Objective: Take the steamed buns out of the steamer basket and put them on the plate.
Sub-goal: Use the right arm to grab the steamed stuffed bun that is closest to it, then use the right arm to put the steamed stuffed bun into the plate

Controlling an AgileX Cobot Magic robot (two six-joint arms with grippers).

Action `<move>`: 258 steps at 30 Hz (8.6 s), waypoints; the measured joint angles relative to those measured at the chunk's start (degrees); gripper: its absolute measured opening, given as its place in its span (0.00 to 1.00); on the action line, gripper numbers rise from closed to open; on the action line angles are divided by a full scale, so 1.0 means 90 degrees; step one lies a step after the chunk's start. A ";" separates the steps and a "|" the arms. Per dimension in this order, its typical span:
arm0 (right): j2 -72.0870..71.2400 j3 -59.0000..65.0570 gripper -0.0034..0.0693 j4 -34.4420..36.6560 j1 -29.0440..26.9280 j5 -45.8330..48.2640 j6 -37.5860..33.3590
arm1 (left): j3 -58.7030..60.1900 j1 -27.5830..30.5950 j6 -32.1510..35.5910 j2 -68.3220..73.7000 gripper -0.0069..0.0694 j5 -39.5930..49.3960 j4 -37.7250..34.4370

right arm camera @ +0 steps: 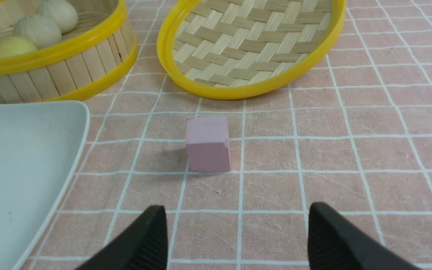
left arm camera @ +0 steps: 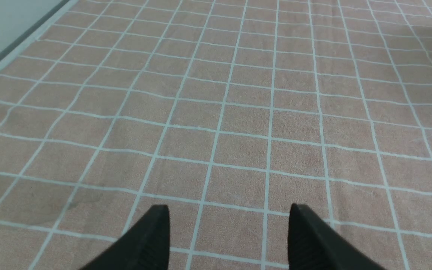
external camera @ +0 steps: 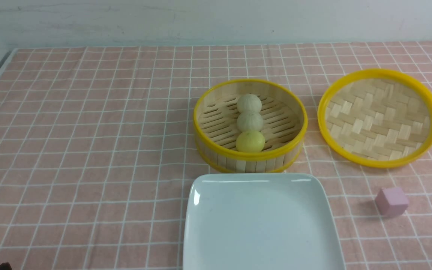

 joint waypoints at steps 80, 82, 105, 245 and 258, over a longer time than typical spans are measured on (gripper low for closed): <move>-0.0041 -0.3629 0.73 0.0607 0.0000 0.2250 -0.0147 | 0.0060 0.0000 -0.1008 0.0000 0.67 -0.1992 -0.1760; -0.0041 -0.3629 0.73 0.0607 0.0000 0.2365 -0.0159 | 0.0060 0.0000 -0.1279 0.0000 0.67 -0.2196 -0.2042; 0.4504 -0.5957 0.58 0.3624 0.0000 0.3021 -0.4470 | -0.3290 0.0000 0.2267 0.0628 0.58 0.2047 -0.4067; 1.1645 -0.8263 0.07 0.2577 0.1916 0.3325 -0.5323 | -0.3303 0.0000 0.9315 0.4279 0.66 0.0556 -0.9794; 1.2029 -0.8263 0.40 0.2608 0.1916 0.3252 -0.5298 | -0.3303 0.0000 0.9315 0.4279 0.66 0.0588 -0.9794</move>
